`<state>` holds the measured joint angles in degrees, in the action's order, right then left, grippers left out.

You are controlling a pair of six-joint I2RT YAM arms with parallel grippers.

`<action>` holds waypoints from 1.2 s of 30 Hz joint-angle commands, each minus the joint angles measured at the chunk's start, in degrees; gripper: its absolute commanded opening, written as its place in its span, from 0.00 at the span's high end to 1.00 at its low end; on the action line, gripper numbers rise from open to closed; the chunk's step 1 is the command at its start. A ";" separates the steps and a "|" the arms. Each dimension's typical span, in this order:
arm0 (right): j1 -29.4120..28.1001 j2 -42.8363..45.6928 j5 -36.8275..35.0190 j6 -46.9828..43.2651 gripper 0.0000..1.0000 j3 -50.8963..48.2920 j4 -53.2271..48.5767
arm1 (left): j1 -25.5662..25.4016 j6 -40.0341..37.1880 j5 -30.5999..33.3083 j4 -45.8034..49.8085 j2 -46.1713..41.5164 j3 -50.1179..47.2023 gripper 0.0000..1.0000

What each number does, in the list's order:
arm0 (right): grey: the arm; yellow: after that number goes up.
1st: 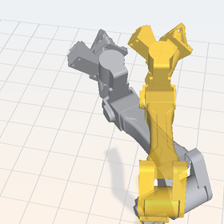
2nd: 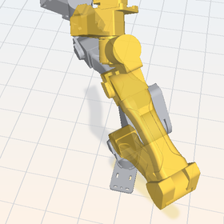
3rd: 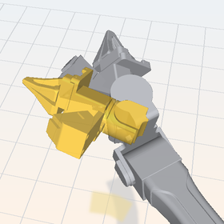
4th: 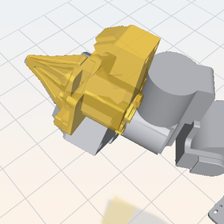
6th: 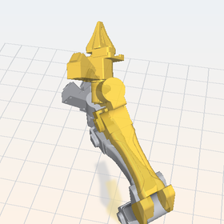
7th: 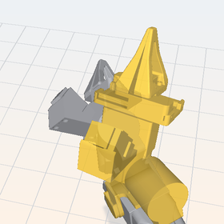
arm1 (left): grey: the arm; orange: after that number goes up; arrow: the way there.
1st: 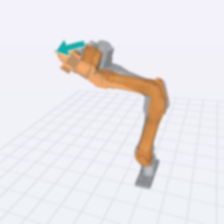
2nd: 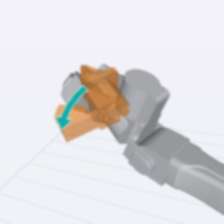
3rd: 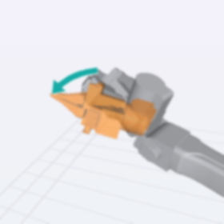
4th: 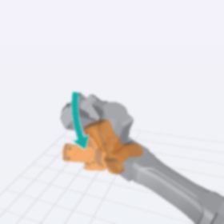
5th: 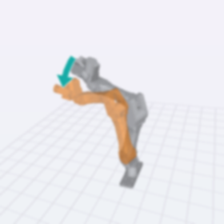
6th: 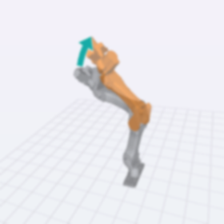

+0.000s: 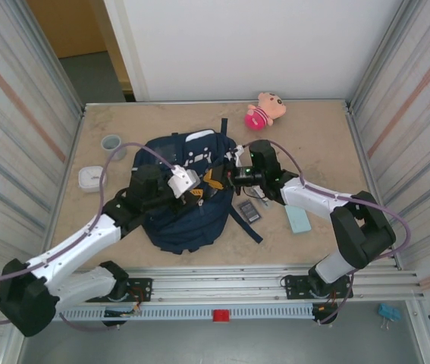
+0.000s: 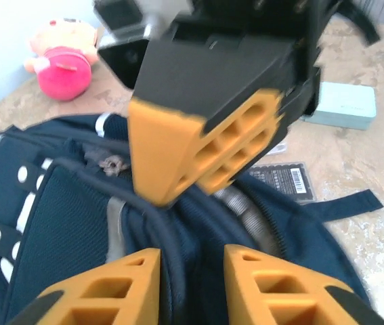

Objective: Pack books, pencil case, and school supplies into a backpack

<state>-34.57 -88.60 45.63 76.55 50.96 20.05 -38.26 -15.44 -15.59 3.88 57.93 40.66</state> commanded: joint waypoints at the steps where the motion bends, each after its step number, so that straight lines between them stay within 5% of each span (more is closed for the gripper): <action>1: -1.09 0.86 -4.36 0.71 1.00 0.50 4.69 | -4.83 12.23 12.11 10.83 -4.23 6.67 0.58; 6: -1.81 1.72 -6.31 0.20 1.00 0.97 3.84 | -11.29 41.27 25.37 28.80 -7.88 11.10 0.54; 13: -2.82 2.69 -7.74 -3.23 1.00 3.41 -2.18 | -18.78 71.71 28.61 36.80 -6.53 9.44 0.51; 36: -5.51 2.29 -6.03 -0.87 1.00 5.11 -0.67 | -20.41 77.40 35.18 31.14 7.19 12.15 0.64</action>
<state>-39.11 -87.81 38.57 75.70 53.06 16.10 -58.52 60.88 15.73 35.92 64.27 50.81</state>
